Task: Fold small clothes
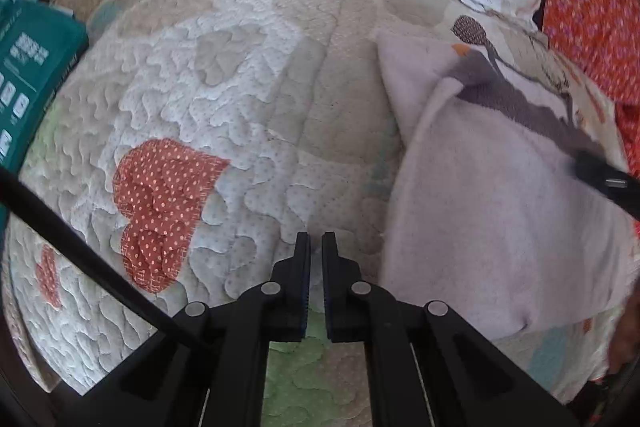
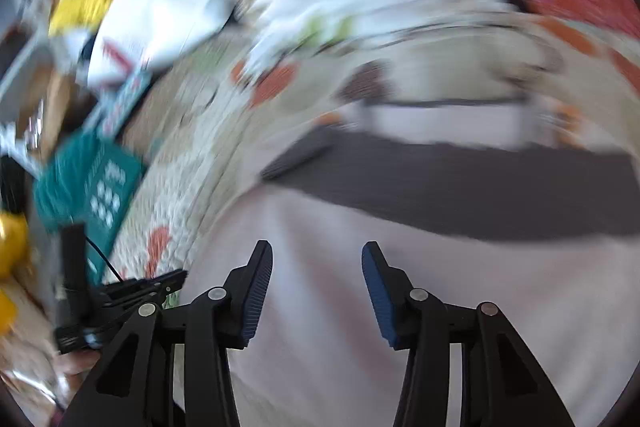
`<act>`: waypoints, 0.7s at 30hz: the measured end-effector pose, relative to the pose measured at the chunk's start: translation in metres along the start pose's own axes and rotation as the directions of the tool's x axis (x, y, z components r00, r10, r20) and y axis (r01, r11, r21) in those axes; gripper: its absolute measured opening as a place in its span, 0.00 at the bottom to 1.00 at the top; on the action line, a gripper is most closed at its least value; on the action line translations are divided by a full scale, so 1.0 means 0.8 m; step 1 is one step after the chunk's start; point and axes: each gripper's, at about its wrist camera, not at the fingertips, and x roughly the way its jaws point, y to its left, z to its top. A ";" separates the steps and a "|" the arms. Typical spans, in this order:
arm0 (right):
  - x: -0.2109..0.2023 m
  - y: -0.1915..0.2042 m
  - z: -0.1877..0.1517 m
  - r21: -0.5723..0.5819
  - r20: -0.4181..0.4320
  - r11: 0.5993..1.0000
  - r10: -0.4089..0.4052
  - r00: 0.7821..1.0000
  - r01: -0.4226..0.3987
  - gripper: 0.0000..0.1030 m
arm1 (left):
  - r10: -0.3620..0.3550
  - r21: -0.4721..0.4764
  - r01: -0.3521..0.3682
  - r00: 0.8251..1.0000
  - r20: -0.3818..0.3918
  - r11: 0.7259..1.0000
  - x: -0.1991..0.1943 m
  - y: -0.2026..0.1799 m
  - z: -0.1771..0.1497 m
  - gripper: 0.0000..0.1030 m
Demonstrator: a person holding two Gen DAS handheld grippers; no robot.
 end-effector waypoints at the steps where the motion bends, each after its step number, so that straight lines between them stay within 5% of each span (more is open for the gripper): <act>1: 0.027 0.015 0.011 -0.026 -0.026 0.999 -0.028 0.999 0.027 0.43 | -0.017 -0.018 0.017 1.000 -0.002 1.000 -0.003 0.003 0.001 0.04; 5: 0.097 0.040 0.050 -0.054 -0.068 0.993 -0.107 0.992 0.104 0.40 | -0.063 -0.051 0.065 0.998 0.030 0.997 -0.028 0.014 0.007 0.05; 10: 0.135 0.055 0.089 -0.098 -0.074 0.980 -0.184 0.980 0.176 0.48 | -0.005 -0.045 0.010 0.994 0.106 0.999 -0.051 0.020 0.013 0.09; 16: 0.056 0.044 0.095 -0.025 0.002 0.992 -0.125 0.992 0.125 0.48 | 0.069 -0.014 -0.068 0.983 0.168 0.998 -0.064 0.009 0.012 0.24; 21: -0.049 -0.007 0.045 -0.001 0.041 0.986 -0.166 0.985 0.166 0.52 | 0.089 0.020 -0.094 0.977 0.194 0.995 -0.069 -0.007 0.003 0.31</act>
